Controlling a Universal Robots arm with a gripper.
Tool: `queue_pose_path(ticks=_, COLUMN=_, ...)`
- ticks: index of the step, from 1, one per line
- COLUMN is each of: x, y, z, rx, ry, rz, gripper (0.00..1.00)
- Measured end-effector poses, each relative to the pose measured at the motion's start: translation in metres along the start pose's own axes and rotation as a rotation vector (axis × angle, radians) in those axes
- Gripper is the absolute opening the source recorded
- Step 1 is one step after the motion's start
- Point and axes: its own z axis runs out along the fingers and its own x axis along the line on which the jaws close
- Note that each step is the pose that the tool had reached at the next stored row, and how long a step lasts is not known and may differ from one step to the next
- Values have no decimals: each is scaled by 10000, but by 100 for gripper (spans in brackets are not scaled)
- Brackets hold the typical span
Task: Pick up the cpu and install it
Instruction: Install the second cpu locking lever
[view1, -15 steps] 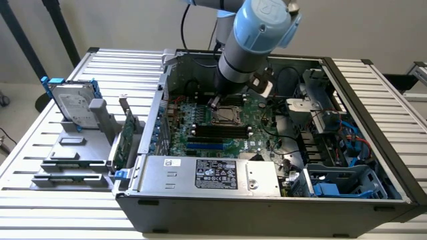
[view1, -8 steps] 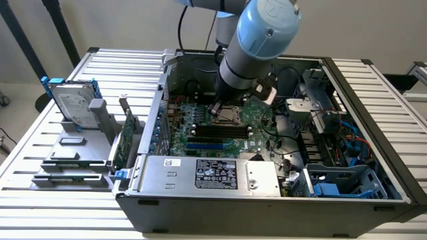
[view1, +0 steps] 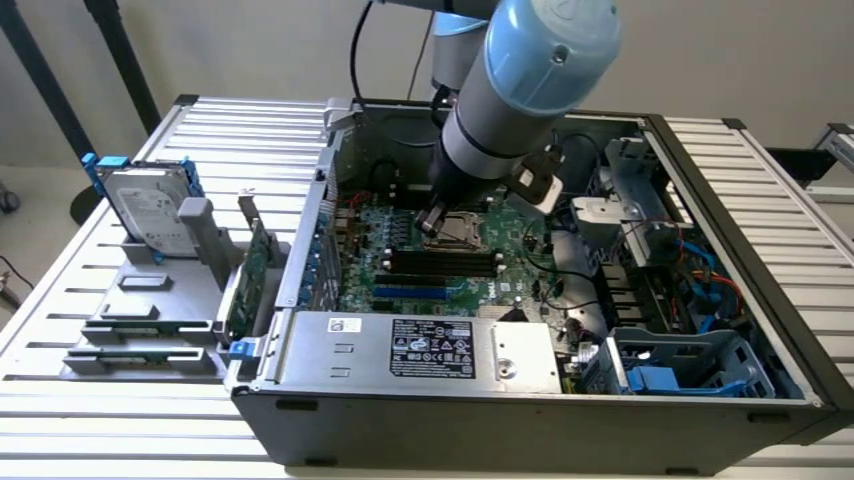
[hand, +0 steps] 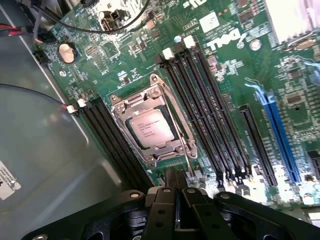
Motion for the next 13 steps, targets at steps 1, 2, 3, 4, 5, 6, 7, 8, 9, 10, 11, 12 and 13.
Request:
queue_pose_path(ticks=1, x=-26, y=11, z=-15, rx=9, ry=-1, rz=22, gripper=11)
queue_pose_path(ticks=2, x=-50, y=23, z=-28, rx=12, ry=2, rz=41, gripper=11)
queue_pose_path(ticks=3, x=-71, y=32, z=-38, rx=11, ry=6, rz=64, gripper=11)
queue_pose_path(ticks=4, x=-88, y=41, z=-47, rx=6, ry=14, rz=88, gripper=11)
queue_pose_path(ticks=5, x=-99, y=46, z=-50, rx=-2, ry=25, rz=114, gripper=11)
queue_pose_path(ticks=6, x=-104, y=48, z=-48, rx=-10, ry=32, rz=135, gripper=11)
queue_pose_path(ticks=7, x=-107, y=49, z=-41, rx=-15, ry=41, rz=153, gripper=11)
queue_pose_path(ticks=8, x=-113, y=48, z=-32, rx=-21, ry=43, rz=167, gripper=11)
queue_pose_path(ticks=9, x=-121, y=46, z=-19, rx=-29, ry=41, rz=180, gripper=11)
queue_pose_path(ticks=10, x=-131, y=41, z=-3, rx=-36, ry=39, rz=191, gripper=11)
queue_pose_path(ticks=11, x=-142, y=35, z=13, rx=-43, ry=34, rz=201, gripper=11)
queue_pose_path(ticks=12, x=-153, y=28, z=30, rx=-50, ry=30, rz=210, gripper=11)
queue_pose_path(ticks=13, x=-158, y=23, z=43, rx=-55, ry=30, rz=219, gripper=11)
